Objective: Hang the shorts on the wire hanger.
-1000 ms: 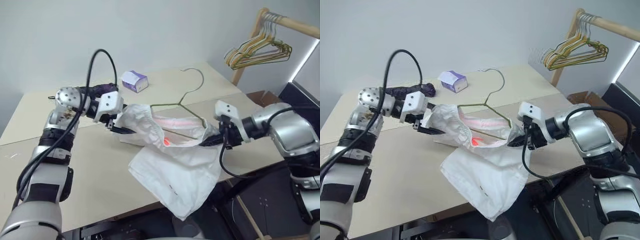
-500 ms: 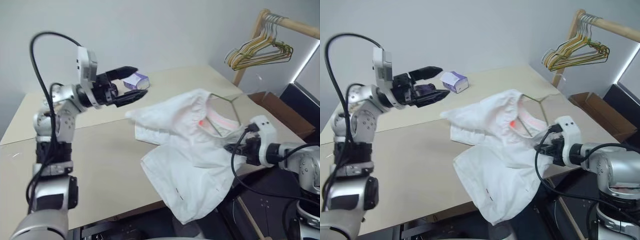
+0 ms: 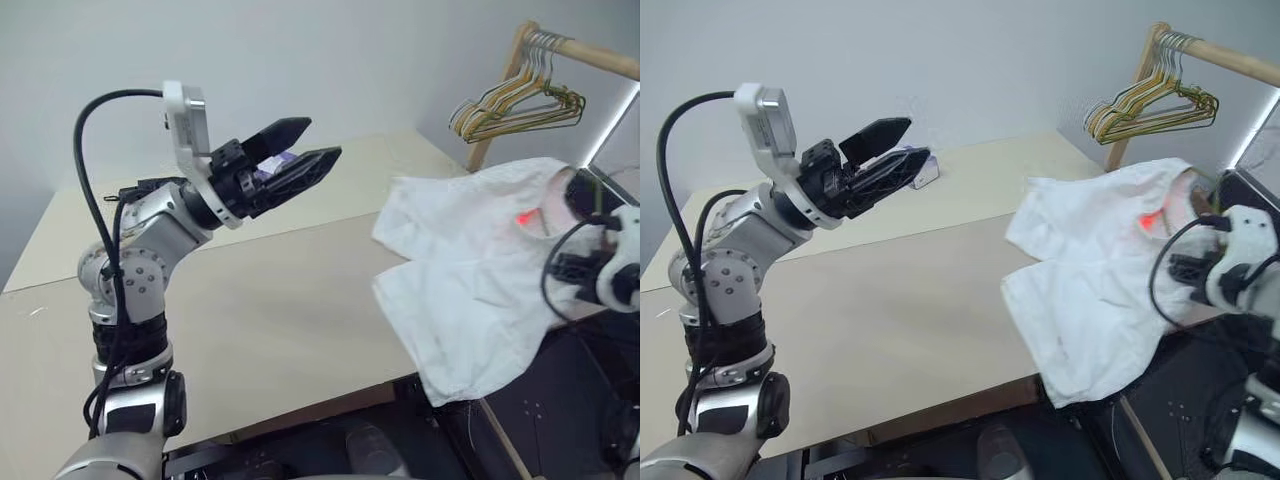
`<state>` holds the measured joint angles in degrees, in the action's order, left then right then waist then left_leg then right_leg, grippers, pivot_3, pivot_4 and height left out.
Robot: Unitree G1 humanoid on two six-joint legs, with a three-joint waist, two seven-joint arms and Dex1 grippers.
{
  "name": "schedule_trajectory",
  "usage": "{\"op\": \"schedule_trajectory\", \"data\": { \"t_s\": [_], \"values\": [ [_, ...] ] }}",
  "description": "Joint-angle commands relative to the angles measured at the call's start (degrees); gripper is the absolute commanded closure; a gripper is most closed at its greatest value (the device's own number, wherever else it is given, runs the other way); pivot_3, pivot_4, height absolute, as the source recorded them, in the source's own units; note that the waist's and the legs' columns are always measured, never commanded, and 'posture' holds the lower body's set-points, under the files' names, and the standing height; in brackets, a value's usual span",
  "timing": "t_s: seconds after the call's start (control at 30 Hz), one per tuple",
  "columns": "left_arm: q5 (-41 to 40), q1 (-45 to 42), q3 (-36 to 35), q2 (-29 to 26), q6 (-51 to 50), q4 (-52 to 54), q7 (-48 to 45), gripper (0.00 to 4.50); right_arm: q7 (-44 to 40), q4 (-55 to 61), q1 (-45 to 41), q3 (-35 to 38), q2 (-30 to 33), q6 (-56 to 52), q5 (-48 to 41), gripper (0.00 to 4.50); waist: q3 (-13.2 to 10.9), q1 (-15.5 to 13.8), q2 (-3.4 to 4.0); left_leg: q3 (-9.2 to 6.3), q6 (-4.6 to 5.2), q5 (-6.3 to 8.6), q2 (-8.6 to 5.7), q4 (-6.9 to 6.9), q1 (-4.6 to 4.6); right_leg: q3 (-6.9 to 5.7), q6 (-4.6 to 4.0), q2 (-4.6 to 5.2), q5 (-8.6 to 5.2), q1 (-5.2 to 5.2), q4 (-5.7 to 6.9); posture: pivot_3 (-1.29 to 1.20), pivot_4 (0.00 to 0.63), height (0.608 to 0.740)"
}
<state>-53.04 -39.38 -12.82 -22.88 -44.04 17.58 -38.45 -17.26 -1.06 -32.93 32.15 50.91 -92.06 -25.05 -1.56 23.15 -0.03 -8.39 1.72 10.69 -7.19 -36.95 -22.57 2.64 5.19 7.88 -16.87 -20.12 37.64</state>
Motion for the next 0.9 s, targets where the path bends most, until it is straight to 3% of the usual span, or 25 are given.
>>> {"op": "schedule_trajectory", "data": {
  "t_s": [0.03, 0.2, 0.37, 0.67, 0.87, 0.9],
  "values": [
    [-0.6, 0.3, -0.5, -0.7, 1.1, 2.1, 1.5, 0.01, 4.5, -7.1, -7.3, 1.5, 2.7, -0.4, -1.1, 4.5, 0.0, 0.2, 0.0, 0.07, 0.0, 0.0, 0.01, 0.0, 0.02, 0.01, 0.02, -0.01, -0.01, 0.02, -0.02, -0.43, 0.0, 0.74],
    [-0.4, 0.1, -0.4, -1.0, 1.9, 3.2, 2.7, 0.01, 11.7, -22.9, -19.5, 4.3, 5.8, -0.4, 3.0, 4.5, 0.0, 0.6, -0.02, 0.34, 0.06, 0.04, 0.01, 0.0, 0.1, 0.1, 0.36, 0.06, -0.21, 0.12, -0.11, -0.43, 0.0, 0.74],
    [-1.4, -0.5, -0.8, -1.8, 1.8, 3.9, 3.2, 0.01, 13.1, -29.3, -25.5, 5.4, 9.1, -0.4, 6.4, 4.5, 0.0, 0.5, -0.02, 0.55, 0.18, 0.12, 0.01, 0.01, 0.06, 0.15, 0.39, 0.13, -0.23, 0.14, -0.3, -0.42, 0.0, 0.74],
    [-1.4, -0.3, 0.3, -2.4, 2.8, 3.8, 2.8, 0.01, 18.3, -45.6, -28.9, 9.3, 12.7, 12.3, 12.0, 4.5, -0.1, 0.8, -0.11, 0.72, -0.06, 0.48, 0.02, 0.01, 0.45, 0.16, 0.6, 0.13, -0.18, 0.84, -0.88, -0.42, 0.0, 0.74],
    [-1.6, 0.0, 0.5, -2.8, 3.0, 4.1, 2.4, 0.01, 18.2, -47.4, -26.2, 8.4, 11.6, 15.4, 12.2, 4.5, -0.2, 1.5, -0.16, 0.8, -0.06, 0.53, 0.02, 0.01, 0.58, 0.16, 0.7, 0.15, -0.16, 1.09, -1.06, -0.42, 0.0, 0.74],
    [-1.6, 0.1, 0.5, -2.9, 3.0, 4.2, 2.4, 0.0, 17.9, -46.5, -25.6, 8.0, 11.3, 15.2, 12.1, 4.21, -0.2, 1.6, -0.17, 0.81, -0.05, 0.54, 0.02, 0.01, 0.59, 0.16, 0.71, 0.15, -0.15, 1.1, -1.08, -0.42, 0.0, 0.74]
  ]
}}
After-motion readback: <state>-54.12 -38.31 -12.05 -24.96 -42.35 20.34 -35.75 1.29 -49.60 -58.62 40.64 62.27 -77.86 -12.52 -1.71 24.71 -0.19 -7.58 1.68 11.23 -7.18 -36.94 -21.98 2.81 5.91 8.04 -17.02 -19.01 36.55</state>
